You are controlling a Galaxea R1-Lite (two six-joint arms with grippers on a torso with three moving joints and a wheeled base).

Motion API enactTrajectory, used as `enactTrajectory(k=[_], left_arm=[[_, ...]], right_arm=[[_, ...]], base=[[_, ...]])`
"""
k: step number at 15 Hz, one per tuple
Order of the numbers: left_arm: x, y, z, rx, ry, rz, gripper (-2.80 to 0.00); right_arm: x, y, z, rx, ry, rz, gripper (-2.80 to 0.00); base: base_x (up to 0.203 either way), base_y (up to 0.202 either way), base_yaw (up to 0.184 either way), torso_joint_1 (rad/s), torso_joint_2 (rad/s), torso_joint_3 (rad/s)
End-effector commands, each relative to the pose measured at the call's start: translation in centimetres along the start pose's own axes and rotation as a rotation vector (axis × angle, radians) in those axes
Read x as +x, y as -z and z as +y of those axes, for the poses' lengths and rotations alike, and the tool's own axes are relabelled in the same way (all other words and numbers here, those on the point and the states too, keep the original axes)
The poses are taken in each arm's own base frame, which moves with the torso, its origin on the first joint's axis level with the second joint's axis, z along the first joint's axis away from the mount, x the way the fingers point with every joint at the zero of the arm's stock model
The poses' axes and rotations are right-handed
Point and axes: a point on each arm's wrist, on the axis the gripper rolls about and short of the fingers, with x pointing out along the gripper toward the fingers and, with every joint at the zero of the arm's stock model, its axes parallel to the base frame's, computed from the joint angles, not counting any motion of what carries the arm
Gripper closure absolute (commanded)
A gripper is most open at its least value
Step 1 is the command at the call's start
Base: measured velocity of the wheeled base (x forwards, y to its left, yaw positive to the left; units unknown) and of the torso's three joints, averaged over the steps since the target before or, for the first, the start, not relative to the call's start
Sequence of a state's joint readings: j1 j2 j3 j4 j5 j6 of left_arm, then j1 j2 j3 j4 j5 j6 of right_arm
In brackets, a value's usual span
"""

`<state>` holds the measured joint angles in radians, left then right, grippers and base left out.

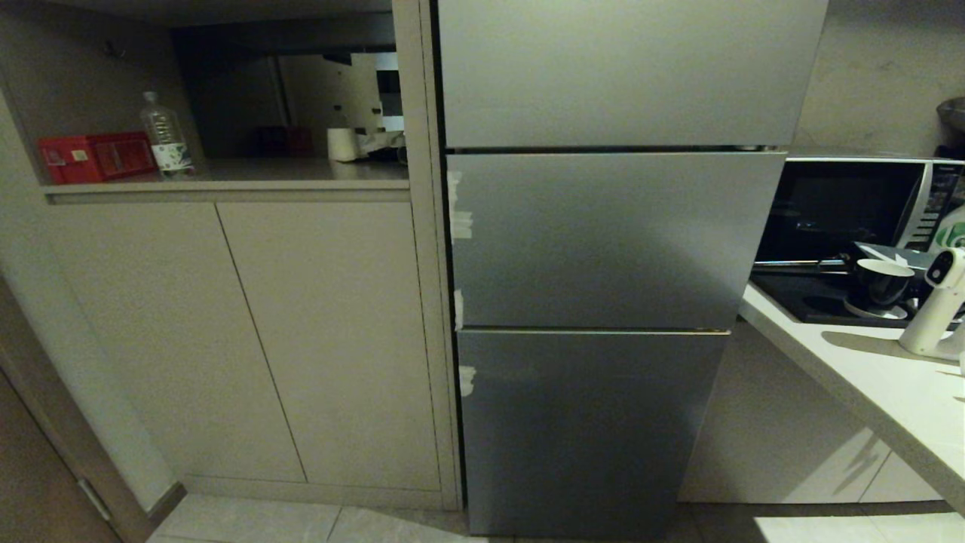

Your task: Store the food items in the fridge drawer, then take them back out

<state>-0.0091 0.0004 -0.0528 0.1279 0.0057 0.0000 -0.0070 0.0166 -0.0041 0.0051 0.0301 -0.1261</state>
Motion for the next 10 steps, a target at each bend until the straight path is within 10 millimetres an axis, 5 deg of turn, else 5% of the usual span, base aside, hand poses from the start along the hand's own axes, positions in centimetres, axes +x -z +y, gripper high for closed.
enactTrajectory(k=[1, 10], left_arm=[[0.00, 0.01, 0.00, -0.002, 0.000, 0.000, 0.00], [-0.01, 0.02, 0.00, -0.003, 0.000, -0.002, 0.00]], right_arm=[[-0.05, 0.13, 0.01, 0.017, 0.006, -0.025, 0.00], [-0.06, 0.09, 0.00, 0.027, 0.008, -0.026, 0.00]], base=[[0.000, 0.000, 0.000, 0.000, 0.00, 0.000], [0.000, 0.000, 0.000, 0.000, 0.00, 0.000]])
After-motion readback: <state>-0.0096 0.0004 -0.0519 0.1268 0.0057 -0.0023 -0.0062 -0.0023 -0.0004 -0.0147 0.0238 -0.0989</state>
